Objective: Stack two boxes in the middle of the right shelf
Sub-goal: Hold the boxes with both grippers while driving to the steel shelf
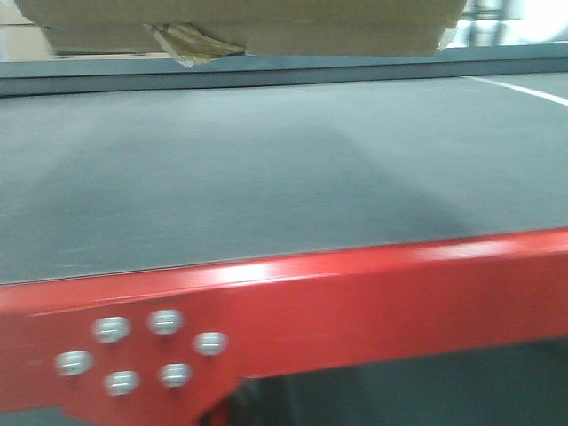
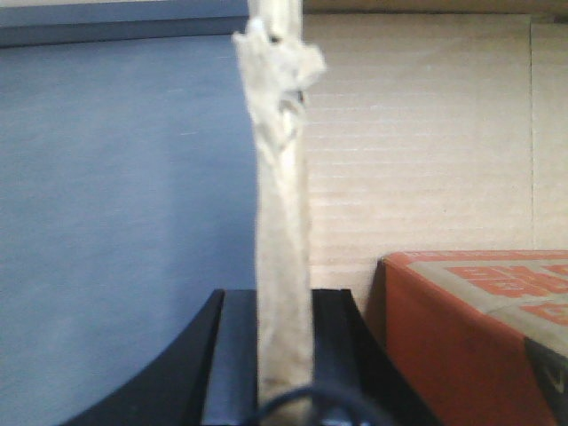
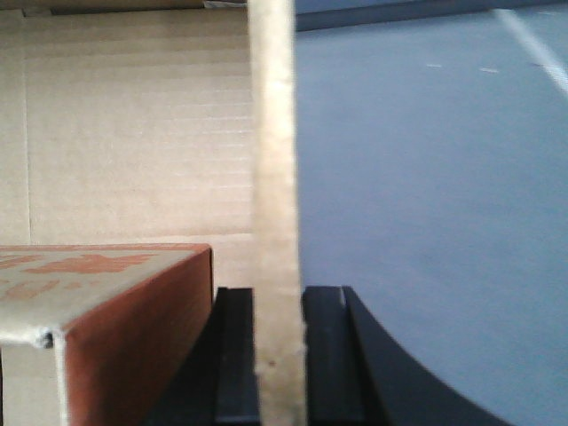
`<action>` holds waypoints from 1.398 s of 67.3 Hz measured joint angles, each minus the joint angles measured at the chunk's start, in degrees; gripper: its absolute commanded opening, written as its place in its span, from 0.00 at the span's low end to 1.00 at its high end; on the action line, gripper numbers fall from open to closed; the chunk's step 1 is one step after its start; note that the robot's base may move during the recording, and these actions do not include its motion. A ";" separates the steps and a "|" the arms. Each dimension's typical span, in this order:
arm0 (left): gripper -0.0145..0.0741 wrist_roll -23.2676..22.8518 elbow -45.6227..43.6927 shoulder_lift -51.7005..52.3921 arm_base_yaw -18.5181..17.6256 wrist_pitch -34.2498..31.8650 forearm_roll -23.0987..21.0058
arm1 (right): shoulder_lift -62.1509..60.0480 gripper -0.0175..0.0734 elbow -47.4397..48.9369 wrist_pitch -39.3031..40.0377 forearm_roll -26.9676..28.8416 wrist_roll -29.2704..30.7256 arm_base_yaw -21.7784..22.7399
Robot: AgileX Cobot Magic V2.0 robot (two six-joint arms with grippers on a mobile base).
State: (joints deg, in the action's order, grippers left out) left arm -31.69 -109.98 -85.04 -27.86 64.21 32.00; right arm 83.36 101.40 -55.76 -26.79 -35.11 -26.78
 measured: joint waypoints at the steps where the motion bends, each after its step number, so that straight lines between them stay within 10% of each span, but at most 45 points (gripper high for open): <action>1: 0.04 0.00 0.00 0.00 0.00 0.00 0.00 | 0.00 0.02 0.00 0.00 0.00 0.00 0.00; 94: 0.04 0.00 0.00 0.00 0.00 -0.10 0.12 | 0.00 0.02 0.00 0.09 0.00 -0.11 0.00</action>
State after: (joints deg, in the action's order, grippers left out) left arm -31.69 -109.98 -85.04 -27.86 64.11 32.12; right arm 83.36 101.40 -55.67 -26.79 -35.22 -26.78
